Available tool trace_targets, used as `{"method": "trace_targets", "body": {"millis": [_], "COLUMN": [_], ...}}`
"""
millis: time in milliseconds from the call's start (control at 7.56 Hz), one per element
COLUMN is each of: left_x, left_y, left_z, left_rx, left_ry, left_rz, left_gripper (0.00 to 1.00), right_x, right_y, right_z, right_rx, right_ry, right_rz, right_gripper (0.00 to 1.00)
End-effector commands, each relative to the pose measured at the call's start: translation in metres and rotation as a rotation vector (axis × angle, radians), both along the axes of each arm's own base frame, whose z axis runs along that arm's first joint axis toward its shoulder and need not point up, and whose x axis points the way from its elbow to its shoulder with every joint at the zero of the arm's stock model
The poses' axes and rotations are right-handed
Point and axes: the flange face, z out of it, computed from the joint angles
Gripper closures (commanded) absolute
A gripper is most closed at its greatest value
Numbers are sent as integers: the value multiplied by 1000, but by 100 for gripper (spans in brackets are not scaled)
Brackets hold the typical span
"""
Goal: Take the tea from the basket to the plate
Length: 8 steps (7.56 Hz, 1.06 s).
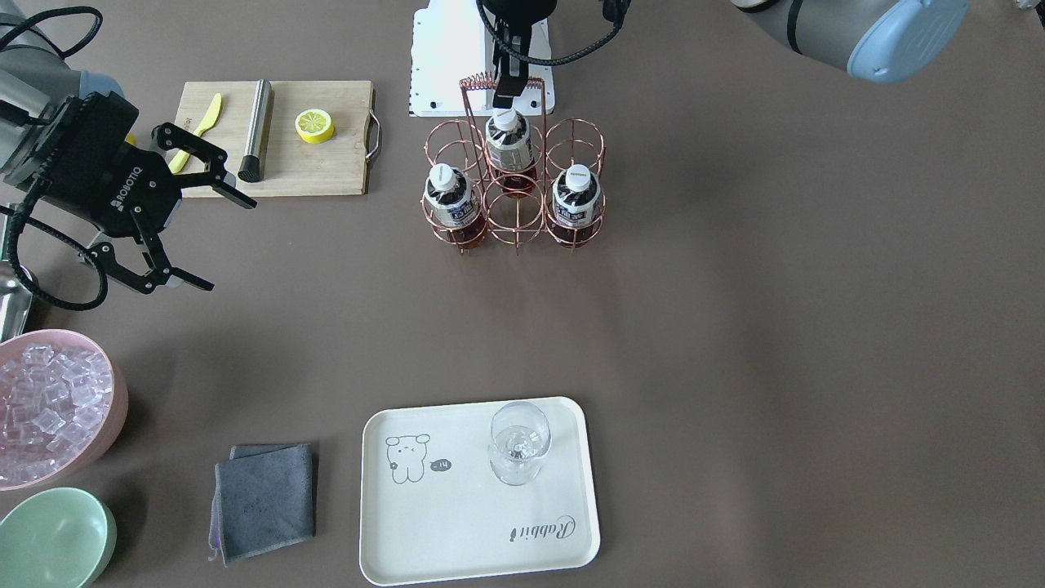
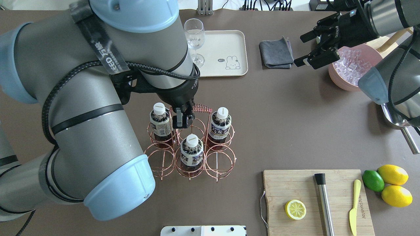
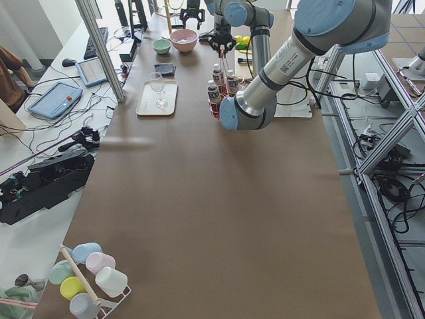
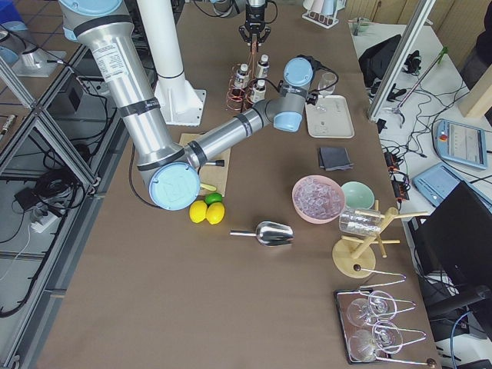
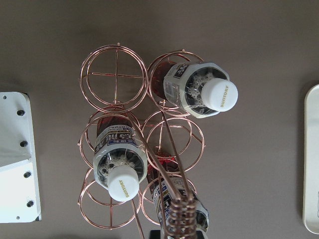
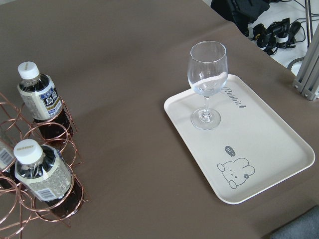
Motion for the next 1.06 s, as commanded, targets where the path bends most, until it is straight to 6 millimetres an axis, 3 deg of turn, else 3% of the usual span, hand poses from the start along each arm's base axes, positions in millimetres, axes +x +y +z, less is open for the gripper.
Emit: {"method": "trace_targets", "body": {"millis": [0, 132, 397, 662, 926], "left_x": [-8, -1, 13, 17, 13], "left_y": [-2, -5, -12, -15, -14], "left_z": [0, 4, 9, 13, 10], "left_rx": [0, -4, -21, -26, -16], "left_ry": [4, -11, -35, -47, -37], "left_rz": [-10, -9, -6, -5, -5], "left_gripper": [100, 100, 100, 100, 100], "right_x": [-16, -36, -99, -144, -166], "right_y": [17, 31, 63, 88, 107], "right_z": [6, -9, -57, -73, -78], "right_rx": [8, 25, 34, 47, 51], "right_ry": [-82, -114, -193, -230, -248], "right_rz": [12, 9, -30, -36, -42], "right_gripper": [2, 2, 2, 2, 2]}}
